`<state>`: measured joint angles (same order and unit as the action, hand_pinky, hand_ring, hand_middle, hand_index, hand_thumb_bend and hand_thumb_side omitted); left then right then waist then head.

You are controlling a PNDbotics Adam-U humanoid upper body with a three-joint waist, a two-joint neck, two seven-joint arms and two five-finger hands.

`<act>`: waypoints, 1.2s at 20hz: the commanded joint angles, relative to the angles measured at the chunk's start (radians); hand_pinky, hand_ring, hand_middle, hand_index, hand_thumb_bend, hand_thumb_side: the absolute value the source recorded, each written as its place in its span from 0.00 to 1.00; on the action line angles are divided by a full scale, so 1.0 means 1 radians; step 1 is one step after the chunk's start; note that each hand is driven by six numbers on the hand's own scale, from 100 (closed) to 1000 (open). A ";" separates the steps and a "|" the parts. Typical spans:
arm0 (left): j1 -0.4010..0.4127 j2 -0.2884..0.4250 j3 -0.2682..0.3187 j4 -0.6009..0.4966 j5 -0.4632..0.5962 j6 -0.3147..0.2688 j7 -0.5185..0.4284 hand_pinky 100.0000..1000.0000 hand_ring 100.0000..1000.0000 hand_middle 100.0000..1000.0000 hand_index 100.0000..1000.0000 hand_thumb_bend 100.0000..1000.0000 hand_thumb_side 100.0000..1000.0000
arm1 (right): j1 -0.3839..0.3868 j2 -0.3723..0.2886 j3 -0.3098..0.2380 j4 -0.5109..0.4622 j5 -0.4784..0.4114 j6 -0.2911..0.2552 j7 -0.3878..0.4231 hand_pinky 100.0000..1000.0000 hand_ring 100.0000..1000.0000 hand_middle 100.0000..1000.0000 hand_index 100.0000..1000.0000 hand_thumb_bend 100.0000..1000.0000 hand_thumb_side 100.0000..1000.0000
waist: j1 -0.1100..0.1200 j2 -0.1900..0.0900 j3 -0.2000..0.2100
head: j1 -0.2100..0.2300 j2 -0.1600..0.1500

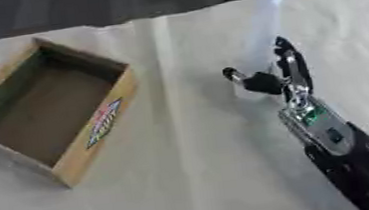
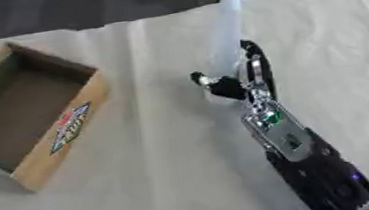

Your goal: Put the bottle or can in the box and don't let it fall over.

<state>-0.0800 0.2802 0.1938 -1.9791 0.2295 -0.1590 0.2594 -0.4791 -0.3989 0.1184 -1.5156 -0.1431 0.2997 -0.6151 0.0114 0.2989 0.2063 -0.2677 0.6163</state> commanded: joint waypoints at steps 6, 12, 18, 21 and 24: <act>-0.005 0.018 0.001 -0.021 0.000 -0.001 -0.003 0.94 0.90 0.80 0.84 0.37 0.78 | -0.030 0.012 0.003 0.031 -0.076 -0.032 -0.061 1.00 1.00 1.00 0.66 0.23 0.00 | 0.005 -0.007 0.004 | -0.003 -0.012; -0.007 0.021 0.000 -0.021 -0.001 0.000 -0.002 0.94 0.90 0.80 0.84 0.36 0.78 | -0.031 0.020 0.017 0.011 -0.145 -0.081 -0.104 1.00 1.00 1.00 0.31 0.21 0.00 | 0.008 -0.005 0.002 | 0.002 -0.014; -0.011 0.025 -0.001 -0.021 0.001 0.001 -0.003 0.94 0.89 0.80 0.84 0.36 0.77 | -0.031 0.016 0.026 0.000 -0.155 -0.108 -0.086 1.00 1.00 1.00 0.11 0.16 0.00 | 0.006 -0.009 -0.004 | 0.005 -0.014; -0.009 0.025 -0.001 -0.021 0.000 0.002 -0.002 0.94 0.89 0.80 0.84 0.36 0.78 | -0.030 0.008 0.023 -0.011 -0.131 -0.110 -0.074 1.00 1.00 1.00 0.09 0.17 0.00 | 0.003 -0.011 -0.005 | 0.009 -0.016; -0.009 0.026 -0.001 -0.021 0.000 0.003 -0.003 0.94 0.89 0.80 0.84 0.36 0.78 | -0.030 0.002 0.018 -0.025 -0.113 -0.104 -0.076 1.00 1.00 1.00 0.08 0.18 0.00 | 0.000 -0.013 -0.005 | 0.010 -0.012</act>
<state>-0.0827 0.2804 0.1927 -1.9792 0.2295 -0.1579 0.2566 -0.4991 -0.3746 0.1426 -1.5116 -0.2689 0.1951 -0.6934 0.0097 0.3028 0.2017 -0.2593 0.6125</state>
